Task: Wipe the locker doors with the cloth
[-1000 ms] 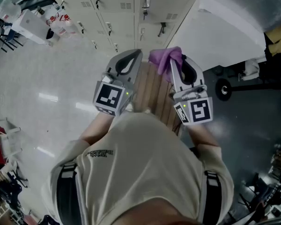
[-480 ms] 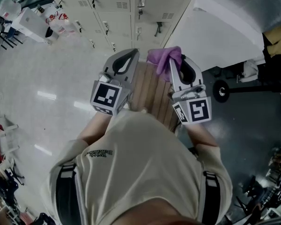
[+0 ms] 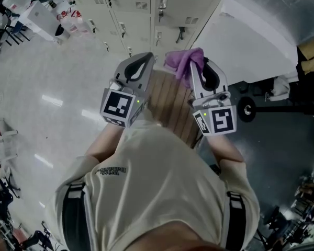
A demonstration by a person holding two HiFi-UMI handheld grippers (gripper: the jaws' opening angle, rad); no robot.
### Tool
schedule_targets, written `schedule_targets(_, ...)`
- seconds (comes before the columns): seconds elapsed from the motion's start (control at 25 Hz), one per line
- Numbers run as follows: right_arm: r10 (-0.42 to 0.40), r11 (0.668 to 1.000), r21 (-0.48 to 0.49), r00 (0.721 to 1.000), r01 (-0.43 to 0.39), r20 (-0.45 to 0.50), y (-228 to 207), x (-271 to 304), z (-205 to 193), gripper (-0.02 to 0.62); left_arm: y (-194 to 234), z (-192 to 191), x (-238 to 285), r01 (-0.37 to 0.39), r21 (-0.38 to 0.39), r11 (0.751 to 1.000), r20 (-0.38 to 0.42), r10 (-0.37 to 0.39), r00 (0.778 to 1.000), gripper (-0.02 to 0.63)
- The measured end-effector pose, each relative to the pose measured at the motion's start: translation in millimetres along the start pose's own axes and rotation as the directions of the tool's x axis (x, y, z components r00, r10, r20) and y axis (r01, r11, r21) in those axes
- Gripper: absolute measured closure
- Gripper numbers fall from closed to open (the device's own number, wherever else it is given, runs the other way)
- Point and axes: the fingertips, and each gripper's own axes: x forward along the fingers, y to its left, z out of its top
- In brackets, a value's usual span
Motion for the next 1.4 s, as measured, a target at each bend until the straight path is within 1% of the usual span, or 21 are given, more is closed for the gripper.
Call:
schedule_targets(0.2, 0.009, 1.000, 0.005, 1.000, -0.009, 0.013, -7, 24, 1, 0.541, 19, 3, 12, -0.013, 0.007, 1.000, -0.001, 0.013, 1.000, 0.604)
schedule_targets(0.4, 0.002, 1.000, 0.007, 1.000, -0.002, 0.006, -21, 56, -7, 0.541, 44, -2, 37, -0.005, -0.004, 1.000, -0.012, 0.004, 1.000, 0.604)
schedule_targets(0.48, -0.004, 1.000, 0.013, 1.000, 0.004, -0.001, -29, 71, -12, 0.541, 54, -4, 51, 0.006, -0.006, 1.000, -0.007, -0.006, 1.000, 0.604)
schedule_targets(0.6, -0.011, 1.000, 0.013, 1.000, 0.011, -0.020, -40, 93, -21, 0.541, 71, -12, 71, 0.024, -0.026, 0.999, -0.028, -0.025, 0.999, 0.604)
schedule_targets(0.84, -0.038, 0.999, 0.021, 0.998, 0.039, -0.045, -58, 137, -37, 0.541, 106, -13, 110, 0.061, -0.019, 0.998, -0.024, -0.061, 0.998, 0.604)
schedule_targets(0.96, -0.057, 0.998, 0.019, 0.998, 0.058, -0.038, -63, 159, -37, 0.541, 122, -12, 125, 0.086, -0.018, 0.996, -0.022, -0.087, 0.996, 0.604)
schedule_targets(1.2, -0.101, 0.995, -0.017, 0.994, 0.100, -0.032, -70, 187, -34, 0.541, 142, -7, 150, 0.150, -0.008, 0.989, 0.000, -0.150, 0.989, 0.604)
schedule_targets(1.4, -0.109, 0.994, -0.036, 0.994, 0.108, -0.032, -74, 201, -33, 0.541, 152, -2, 163, 0.167, -0.013, 0.986, 0.012, -0.167, 0.986, 0.604)
